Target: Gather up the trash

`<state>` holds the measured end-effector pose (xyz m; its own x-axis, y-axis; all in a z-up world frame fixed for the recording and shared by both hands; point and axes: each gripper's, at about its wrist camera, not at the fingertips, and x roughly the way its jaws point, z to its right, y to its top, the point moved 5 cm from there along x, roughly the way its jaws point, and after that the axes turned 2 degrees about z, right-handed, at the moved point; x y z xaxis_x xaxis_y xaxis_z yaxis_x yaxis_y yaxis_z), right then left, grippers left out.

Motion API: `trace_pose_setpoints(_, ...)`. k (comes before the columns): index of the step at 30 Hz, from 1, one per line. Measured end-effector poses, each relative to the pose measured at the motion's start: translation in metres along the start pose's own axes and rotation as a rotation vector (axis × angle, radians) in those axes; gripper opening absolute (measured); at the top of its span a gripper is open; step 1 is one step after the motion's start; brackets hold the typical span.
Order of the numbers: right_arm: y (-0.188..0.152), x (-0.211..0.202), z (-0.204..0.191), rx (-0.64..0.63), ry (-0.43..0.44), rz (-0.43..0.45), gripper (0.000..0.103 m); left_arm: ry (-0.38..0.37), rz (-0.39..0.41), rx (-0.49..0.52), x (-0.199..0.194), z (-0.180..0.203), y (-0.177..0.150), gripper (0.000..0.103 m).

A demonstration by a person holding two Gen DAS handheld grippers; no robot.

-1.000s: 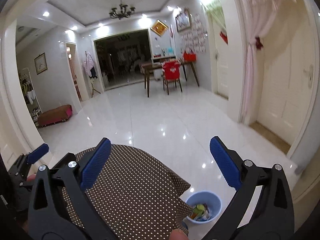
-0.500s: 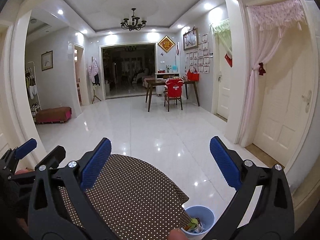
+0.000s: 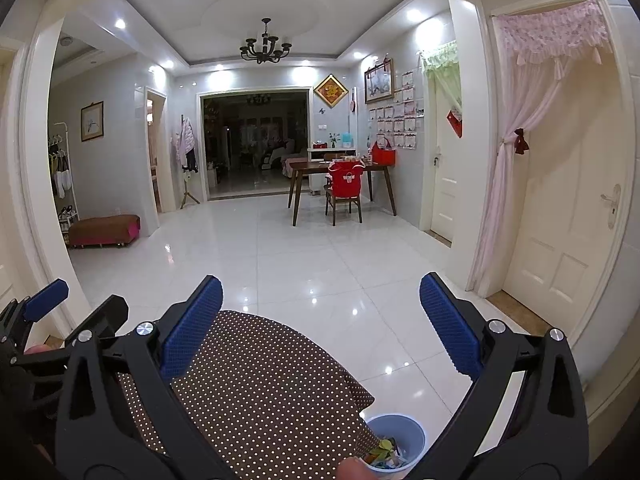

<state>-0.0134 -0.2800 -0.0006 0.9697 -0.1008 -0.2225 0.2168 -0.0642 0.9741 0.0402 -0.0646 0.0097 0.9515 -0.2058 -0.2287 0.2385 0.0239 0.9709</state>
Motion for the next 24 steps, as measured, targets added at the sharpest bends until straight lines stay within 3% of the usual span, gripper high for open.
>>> trace_pose_setpoints(24,-0.005,0.01,0.014,0.007,0.012,-0.025,0.097,0.026,0.009,0.002,0.005,0.002,-0.007,0.099)
